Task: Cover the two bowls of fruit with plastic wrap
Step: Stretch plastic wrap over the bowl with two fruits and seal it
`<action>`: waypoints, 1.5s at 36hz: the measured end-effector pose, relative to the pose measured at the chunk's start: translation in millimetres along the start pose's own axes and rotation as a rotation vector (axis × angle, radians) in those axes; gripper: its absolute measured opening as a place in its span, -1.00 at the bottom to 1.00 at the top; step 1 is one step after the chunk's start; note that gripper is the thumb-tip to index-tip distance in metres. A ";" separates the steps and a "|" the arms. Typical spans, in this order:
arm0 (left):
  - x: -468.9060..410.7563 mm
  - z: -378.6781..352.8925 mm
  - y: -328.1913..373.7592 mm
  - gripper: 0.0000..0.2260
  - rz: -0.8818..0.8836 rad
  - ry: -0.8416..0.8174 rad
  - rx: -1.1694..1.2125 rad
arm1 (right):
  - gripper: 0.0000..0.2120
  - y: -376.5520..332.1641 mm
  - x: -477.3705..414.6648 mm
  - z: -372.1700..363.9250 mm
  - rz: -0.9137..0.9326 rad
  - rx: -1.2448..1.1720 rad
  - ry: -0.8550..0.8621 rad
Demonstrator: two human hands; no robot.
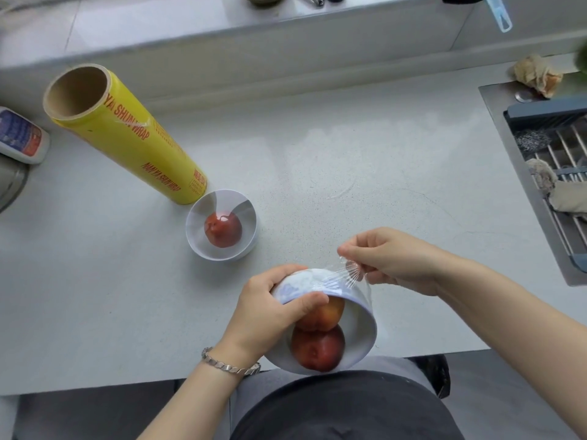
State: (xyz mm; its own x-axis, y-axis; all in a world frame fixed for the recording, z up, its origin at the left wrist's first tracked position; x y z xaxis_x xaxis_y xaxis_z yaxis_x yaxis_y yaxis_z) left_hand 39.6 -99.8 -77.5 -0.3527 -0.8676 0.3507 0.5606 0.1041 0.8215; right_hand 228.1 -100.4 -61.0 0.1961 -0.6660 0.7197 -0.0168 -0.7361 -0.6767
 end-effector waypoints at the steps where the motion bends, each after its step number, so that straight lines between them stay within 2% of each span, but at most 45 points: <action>1: 0.2 0.1 -0.3 -0.59 -0.003 -0.003 0.002 | -0.78 -0.2 -0.6 1.4 -0.021 0.001 -0.003; 7: 0.4 2.7 -1.9 -0.58 -0.007 -0.007 -0.007 | -0.55 -2.1 1.9 7.0 -0.158 0.013 -0.152; 12: -1.5 3.4 -0.1 -0.61 -0.016 -0.022 -0.040 | -0.66 -2.0 2.8 5.5 -0.185 0.127 -0.246; 14: -2.0 3.2 0.7 -0.63 -0.022 -0.034 -0.044 | -0.76 -1.7 2.3 5.3 -0.135 0.067 -0.292; 17: -2.3 3.4 1.8 -0.63 -0.024 -0.044 -0.022 | -0.82 0.5 -0.5 8.1 0.011 -0.048 -0.259; 20: -3.0 3.8 4.5 -0.68 -0.028 -0.068 0.010 | -0.78 5.6 -3.3 6.6 0.147 -0.177 -0.264; 23: -4.2 4.0 7.9 -0.77 -0.028 -0.090 0.052 | -0.78 10.7 -5.7 0.2 0.203 -0.344 -0.314; 26: -5.4 3.3 10.3 -0.70 -0.034 -0.107 0.087 | -0.67 11.6 -5.5 -9.1 0.207 -0.540 -0.352; 29: -7.0 2.9 12.7 -0.67 -0.043 -0.122 0.123 | -0.61 14.4 -8.2 -12.3 0.201 -0.668 -0.295; 32: -7.2 3.4 17.0 -0.82 -0.094 -0.152 0.113 | -0.61 16.1 -8.9 -11.4 0.227 -0.668 -0.265; 34: -6.1 3.7 17.4 -0.83 -0.125 -0.171 0.120 | -0.66 16.0 -6.9 -12.1 0.229 -0.644 -0.217; 38: -3.9 4.4 12.5 -0.75 -0.111 -0.126 0.161 | -0.83 18.5 -5.0 -15.9 0.188 -0.585 -0.001; 42: -1.6 6.7 13.3 -0.61 -0.151 -0.078 0.153 | -0.89 24.1 -12.6 -16.4 0.130 -0.512 0.153; 45: 3.6 8.8 25.8 -0.57 -0.234 -0.148 0.130 | -0.85 35.9 -22.4 -7.1 0.084 -0.467 0.306; 47: 6.2 5.6 37.9 -0.55 -0.274 -0.180 0.165 | -0.82 45.6 -23.4 -1.8 0.014 -0.401 0.306; 50: 0.1 2.8 44.4 -0.57 -0.232 -0.061 0.254 | -0.74 50.0 -23.5 2.4 -0.041 -0.239 0.239; 54: -13.6 6.1 42.3 -0.69 -0.199 0.001 0.175 | -0.70 33.7 -11.0 11.3 0.006 -0.381 0.271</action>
State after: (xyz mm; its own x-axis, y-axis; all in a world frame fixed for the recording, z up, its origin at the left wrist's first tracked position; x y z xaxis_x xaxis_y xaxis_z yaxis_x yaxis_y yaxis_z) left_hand 63.5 -80.7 -44.7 -0.4422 -0.8800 0.1735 0.3423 0.0132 0.9395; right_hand 236.5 -116.6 -93.4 -0.0676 -0.6408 0.7648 -0.3861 -0.6900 -0.6122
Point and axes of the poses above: each hand's wrist, its own x-axis away from the middle knuckle, its own z-axis out of the back of the hand, y = z × x, the point moved 2 cm from there along -x, towards the middle knuckle, and after that the axes turned 11 degrees about -x, right-handed, at the moved point
